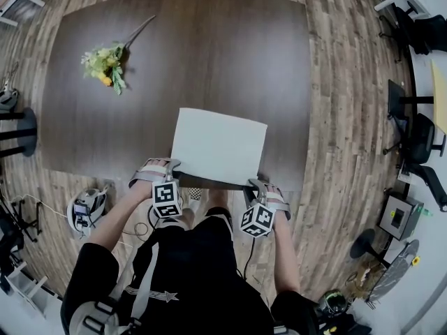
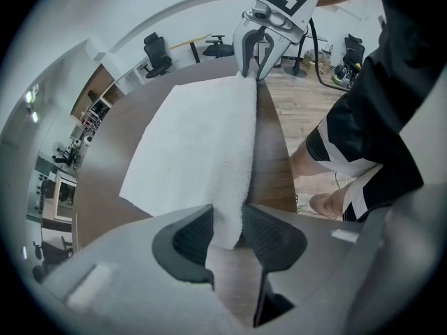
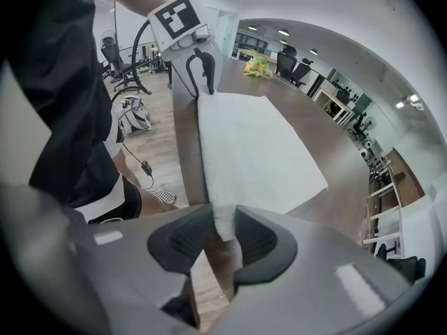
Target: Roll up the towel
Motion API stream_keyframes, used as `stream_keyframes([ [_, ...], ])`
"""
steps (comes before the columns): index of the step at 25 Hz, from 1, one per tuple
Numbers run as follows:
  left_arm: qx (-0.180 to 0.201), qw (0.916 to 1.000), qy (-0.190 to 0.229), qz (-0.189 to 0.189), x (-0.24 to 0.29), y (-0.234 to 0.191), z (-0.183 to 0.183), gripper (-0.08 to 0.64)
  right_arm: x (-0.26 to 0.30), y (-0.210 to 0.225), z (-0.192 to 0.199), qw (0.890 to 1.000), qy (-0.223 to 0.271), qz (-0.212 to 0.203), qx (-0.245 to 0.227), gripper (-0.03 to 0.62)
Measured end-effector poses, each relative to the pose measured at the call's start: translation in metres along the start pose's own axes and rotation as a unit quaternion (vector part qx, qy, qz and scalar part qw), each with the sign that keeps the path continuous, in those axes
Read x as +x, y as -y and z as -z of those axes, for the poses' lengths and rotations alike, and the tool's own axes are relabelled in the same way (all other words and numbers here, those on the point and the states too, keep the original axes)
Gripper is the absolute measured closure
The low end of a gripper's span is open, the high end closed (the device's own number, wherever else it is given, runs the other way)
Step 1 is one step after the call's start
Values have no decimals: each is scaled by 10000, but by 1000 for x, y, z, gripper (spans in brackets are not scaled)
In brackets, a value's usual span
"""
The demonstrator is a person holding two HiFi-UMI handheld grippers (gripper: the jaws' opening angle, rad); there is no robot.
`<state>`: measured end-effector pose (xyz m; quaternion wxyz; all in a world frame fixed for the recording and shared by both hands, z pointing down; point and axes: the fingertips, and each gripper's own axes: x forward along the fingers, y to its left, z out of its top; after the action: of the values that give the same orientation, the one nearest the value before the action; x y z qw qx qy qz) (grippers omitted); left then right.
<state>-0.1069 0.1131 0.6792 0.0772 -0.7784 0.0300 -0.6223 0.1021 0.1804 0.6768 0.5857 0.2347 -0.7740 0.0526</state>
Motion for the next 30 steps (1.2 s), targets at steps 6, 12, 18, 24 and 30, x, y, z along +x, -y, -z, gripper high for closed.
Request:
stream_keyframes([
  [6, 174, 9997, -101, -116, -3, -1, 2, 446, 1, 2, 0, 9999, 0, 24, -111, 512],
  [12, 175, 9995, -31, -254, -1, 5, 1, 516, 1, 2, 1, 9997, 16, 153, -213, 549],
  [18, 260, 9994, -106, -206, -12, 19, 2, 526, -7, -7, 4, 9995, -20, 165, -280, 561],
  [24, 195, 9997, -107, 50, -19, 45, 5, 526, -17, -34, 8, 9997, -33, -139, -214, 561],
  [30, 182, 9995, -209, 130, -20, 56, 5, 525, -21, -45, 11, 9993, -72, -362, -76, 561],
])
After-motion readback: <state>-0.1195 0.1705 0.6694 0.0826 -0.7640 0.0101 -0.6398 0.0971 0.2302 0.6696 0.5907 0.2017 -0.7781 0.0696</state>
